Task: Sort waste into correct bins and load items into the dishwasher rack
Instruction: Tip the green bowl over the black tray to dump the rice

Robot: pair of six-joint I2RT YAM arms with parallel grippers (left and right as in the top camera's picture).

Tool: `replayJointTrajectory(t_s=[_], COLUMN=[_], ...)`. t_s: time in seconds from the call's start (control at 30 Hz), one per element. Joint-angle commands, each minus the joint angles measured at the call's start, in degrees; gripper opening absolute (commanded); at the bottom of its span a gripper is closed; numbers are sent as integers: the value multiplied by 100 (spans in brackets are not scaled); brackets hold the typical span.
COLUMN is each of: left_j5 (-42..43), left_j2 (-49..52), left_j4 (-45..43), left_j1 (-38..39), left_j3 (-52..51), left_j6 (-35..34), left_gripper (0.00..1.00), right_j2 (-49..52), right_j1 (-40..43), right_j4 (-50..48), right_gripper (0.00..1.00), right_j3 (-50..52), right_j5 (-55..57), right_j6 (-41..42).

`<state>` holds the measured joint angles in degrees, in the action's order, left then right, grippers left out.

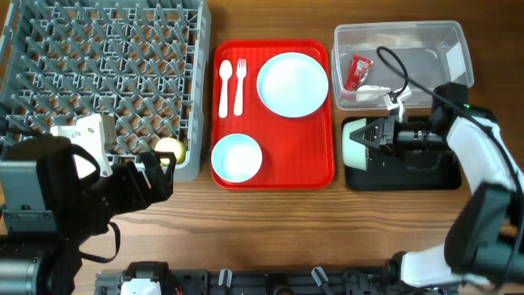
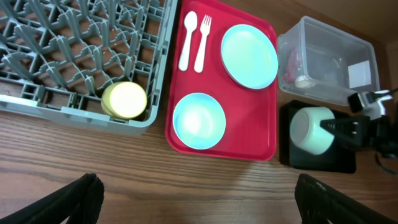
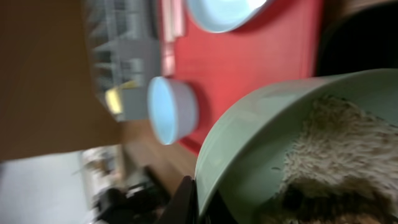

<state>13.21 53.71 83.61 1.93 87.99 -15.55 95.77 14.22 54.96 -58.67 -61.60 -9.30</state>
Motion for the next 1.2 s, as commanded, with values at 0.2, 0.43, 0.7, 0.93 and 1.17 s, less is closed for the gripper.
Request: replayJointTrajectory(t_s=[0.2,0.43,0.7,0.93,1.17], left_j5=[48,46,48,48,48], left_j2=[7,7,7,7,7], left_j4=[2,2,2,2,2], left_j1=[31,31,31,31,31], left_j3=[52,52,52,52,52], left_j6=[-28,-28,-28,-28,-28], left_gripper=[100,100,100,100,100], right_j2=[538,538,507,435,179], right_j1=[625,999,1178,1226,1370], right_j4=[155,907,667,643,415], right_gripper=[4,4,4,4,4], right_j3=[20,20,20,20,20], right_j5=[-1421,-1255,-1567,-2090,-1523], right_j6=[-1001,-1729,-1311,-595,-354])
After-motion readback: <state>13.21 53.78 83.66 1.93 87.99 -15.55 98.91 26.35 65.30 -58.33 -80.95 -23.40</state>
